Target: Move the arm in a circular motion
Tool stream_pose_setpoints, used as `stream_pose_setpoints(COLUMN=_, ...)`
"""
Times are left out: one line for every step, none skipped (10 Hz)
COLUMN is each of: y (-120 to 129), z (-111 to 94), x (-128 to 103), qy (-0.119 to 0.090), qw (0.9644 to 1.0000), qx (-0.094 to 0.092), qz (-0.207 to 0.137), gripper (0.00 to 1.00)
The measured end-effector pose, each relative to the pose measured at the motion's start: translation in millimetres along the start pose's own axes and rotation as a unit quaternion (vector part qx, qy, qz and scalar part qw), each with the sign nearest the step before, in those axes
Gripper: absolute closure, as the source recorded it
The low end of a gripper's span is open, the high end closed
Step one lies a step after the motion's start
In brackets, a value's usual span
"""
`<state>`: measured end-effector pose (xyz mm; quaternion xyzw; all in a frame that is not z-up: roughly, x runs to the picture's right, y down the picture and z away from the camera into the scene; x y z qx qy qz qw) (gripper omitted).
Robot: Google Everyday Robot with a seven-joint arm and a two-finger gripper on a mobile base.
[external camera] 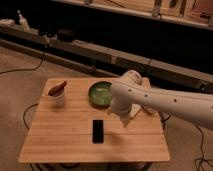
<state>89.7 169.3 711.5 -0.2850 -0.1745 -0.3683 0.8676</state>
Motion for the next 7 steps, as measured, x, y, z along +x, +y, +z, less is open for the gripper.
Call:
stream_pose_setpoints(y=27.0, z=1.4, x=6.8, qy=-0.006, qw=0.9999, qx=-0.004, qz=0.015, gripper=0.35)
stream_pose_setpoints(y=51.3, z=2.2, x=22.0, qy=-0.006, qw=0.9991, qx=-0.007, qz=0.041, gripper=0.35)
stream_pose_setpoints(y=74.7, z=2.5, x=44.5, qy=-0.003, qw=0.997, qx=-0.008, qz=0.077, gripper=0.35)
stream_pose_setpoints(y=92.4, z=1.1, x=67.1, qy=0.001, qw=0.9937, qx=-0.006, qz=0.112, gripper=0.35)
stream_pose_setpoints(y=107.3, z=-0.8, x=90.1, qy=0.004, qw=0.9887, qx=-0.002, qz=0.15, gripper=0.35)
stream_pose_setpoints(y=120.0, z=-2.8, x=111.2, qy=0.009, qw=0.9823, qx=-0.001, qz=0.187, gripper=0.35)
stream_pose_setpoints(y=131.4, z=-3.5, x=127.5, qy=0.015, qw=0.9761, qx=-0.002, qz=0.217, gripper=0.35)
